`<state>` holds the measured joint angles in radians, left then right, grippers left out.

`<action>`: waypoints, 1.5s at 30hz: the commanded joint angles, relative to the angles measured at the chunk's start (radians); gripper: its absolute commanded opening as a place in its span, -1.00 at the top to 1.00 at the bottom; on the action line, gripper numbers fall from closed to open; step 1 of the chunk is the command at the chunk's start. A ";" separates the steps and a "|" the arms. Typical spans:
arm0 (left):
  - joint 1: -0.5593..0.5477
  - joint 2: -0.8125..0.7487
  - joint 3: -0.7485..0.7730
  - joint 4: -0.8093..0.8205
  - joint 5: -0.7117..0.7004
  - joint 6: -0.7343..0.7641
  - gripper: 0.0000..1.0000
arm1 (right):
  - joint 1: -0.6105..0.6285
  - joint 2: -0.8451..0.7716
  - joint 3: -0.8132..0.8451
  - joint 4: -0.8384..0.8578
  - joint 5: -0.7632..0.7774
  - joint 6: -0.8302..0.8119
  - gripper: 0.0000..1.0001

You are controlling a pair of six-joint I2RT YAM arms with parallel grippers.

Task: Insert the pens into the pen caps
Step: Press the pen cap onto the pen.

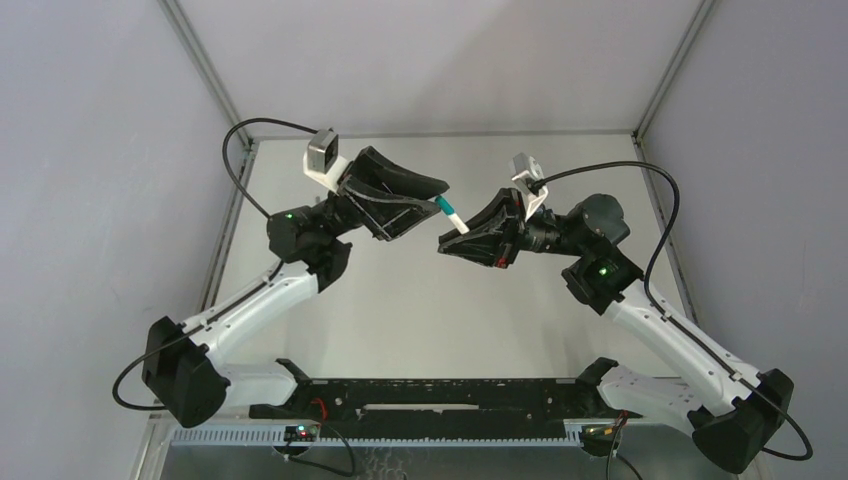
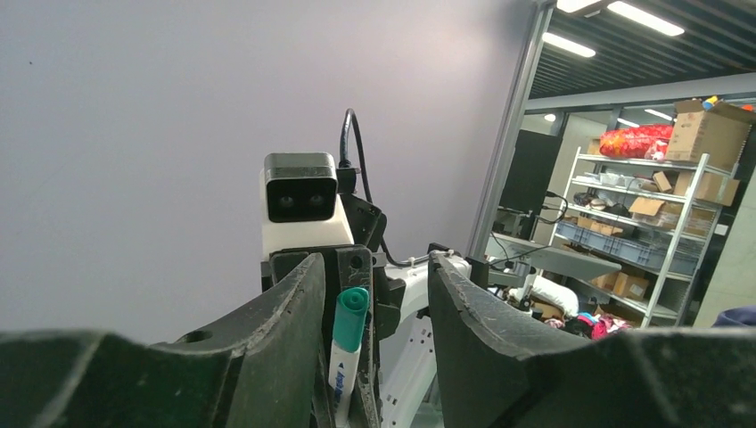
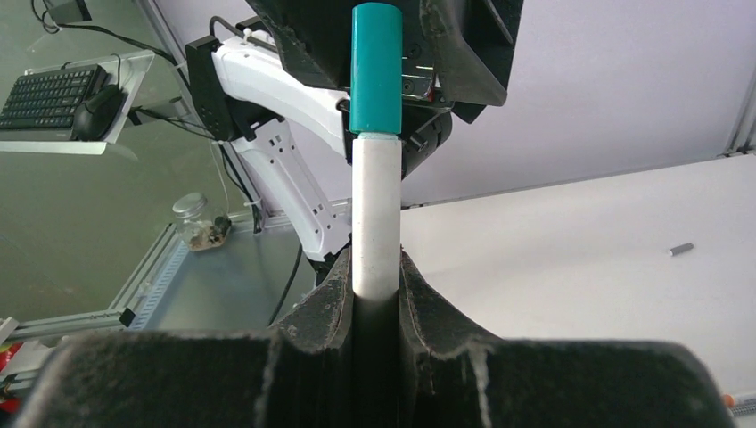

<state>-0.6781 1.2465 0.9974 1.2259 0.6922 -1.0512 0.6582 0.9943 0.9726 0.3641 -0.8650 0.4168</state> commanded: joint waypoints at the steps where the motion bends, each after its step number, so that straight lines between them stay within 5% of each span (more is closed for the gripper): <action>1: -0.008 0.009 0.062 0.033 -0.010 -0.011 0.01 | 0.008 0.002 -0.003 0.010 0.028 -0.017 1.00; 11: -0.018 0.031 0.069 0.023 -0.011 -0.010 0.22 | 0.009 0.007 -0.001 0.018 0.035 -0.007 1.00; 18: -0.019 0.038 0.077 -0.002 -0.010 -0.014 0.98 | 0.008 0.010 0.004 0.016 0.040 -0.010 1.00; 23: -0.047 0.024 0.051 -0.075 -0.056 0.027 1.00 | 0.004 0.022 0.043 -0.028 0.078 -0.067 1.00; 26: -0.090 -0.022 0.039 -0.285 -0.125 0.194 1.00 | -0.004 0.042 0.079 -0.054 0.111 -0.090 1.00; 29: -0.110 -0.069 -0.015 -0.324 -0.188 0.275 1.00 | -0.018 0.059 0.100 -0.017 0.100 -0.061 1.00; 45: -0.152 -0.039 -0.087 -0.472 -0.102 0.325 1.00 | -0.054 0.170 0.290 0.113 -0.131 0.118 1.00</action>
<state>-0.7692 1.1519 0.9489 0.9924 0.3950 -0.7582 0.6102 1.1492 1.1538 0.3149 -1.0054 0.4389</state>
